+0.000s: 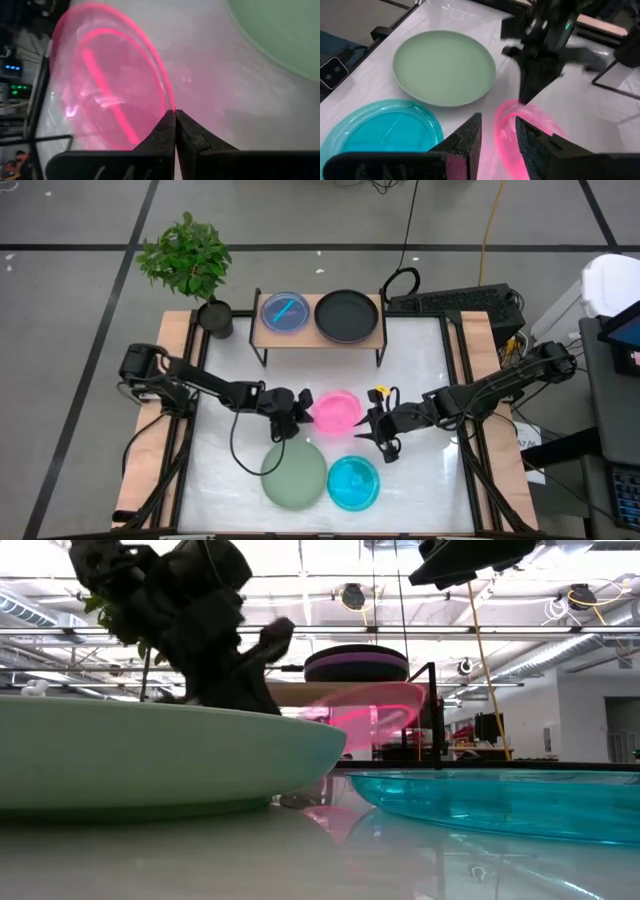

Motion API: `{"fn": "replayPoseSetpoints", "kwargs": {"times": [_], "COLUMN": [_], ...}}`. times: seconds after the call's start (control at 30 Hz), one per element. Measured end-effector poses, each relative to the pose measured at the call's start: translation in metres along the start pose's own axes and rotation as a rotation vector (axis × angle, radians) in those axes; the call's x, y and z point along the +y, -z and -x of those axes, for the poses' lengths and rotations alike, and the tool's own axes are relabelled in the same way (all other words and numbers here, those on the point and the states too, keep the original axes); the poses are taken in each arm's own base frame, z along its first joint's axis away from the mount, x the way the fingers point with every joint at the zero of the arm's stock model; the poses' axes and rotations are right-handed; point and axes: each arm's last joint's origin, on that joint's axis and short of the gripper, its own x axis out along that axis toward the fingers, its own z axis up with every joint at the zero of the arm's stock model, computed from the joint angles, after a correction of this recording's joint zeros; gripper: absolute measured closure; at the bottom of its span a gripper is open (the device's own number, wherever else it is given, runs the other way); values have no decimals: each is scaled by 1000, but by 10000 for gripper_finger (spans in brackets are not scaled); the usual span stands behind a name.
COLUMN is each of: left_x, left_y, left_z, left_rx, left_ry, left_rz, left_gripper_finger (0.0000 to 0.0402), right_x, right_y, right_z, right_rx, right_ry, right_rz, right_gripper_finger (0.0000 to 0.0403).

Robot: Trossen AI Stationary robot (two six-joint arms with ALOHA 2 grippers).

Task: Place and stack plates onto a shelf
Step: Stack the pink plate on top of the blue plate on the shelf

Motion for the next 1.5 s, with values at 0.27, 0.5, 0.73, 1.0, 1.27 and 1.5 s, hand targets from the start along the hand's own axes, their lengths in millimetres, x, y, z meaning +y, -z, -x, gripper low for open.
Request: {"fn": "replayPoseSetpoints", "kwargs": {"times": [0.27,0.5,0.73,1.0,1.27,1.5], "left_x": [15,30,43,77,113,136], "left_y": [-8,-16,-20,-28,-22,-3], "left_z": [34,65,89,109,130,146], "left_rx": [8,12,83,179,220,287], "left_ry": [-52,-167,-239,-319,-393,-453], "left_rz": [25,32,36,57,107,159], "left_gripper_finger": [400,401,401,401,401,401], "right_x": [4,13,19,20,20,24], "right_y": [-1,-5,-7,-6,-6,-6], "right_z": [13,32,41,42,42,43], "right_rx": [2,-36,-53,-40,-42,-42], "right_ry": [-24,-69,-96,-97,-104,-119], "right_rz": [-80,-103,-92,-86,-111,-100], "right_gripper_finger": [298,298,298,298,298,298]}}
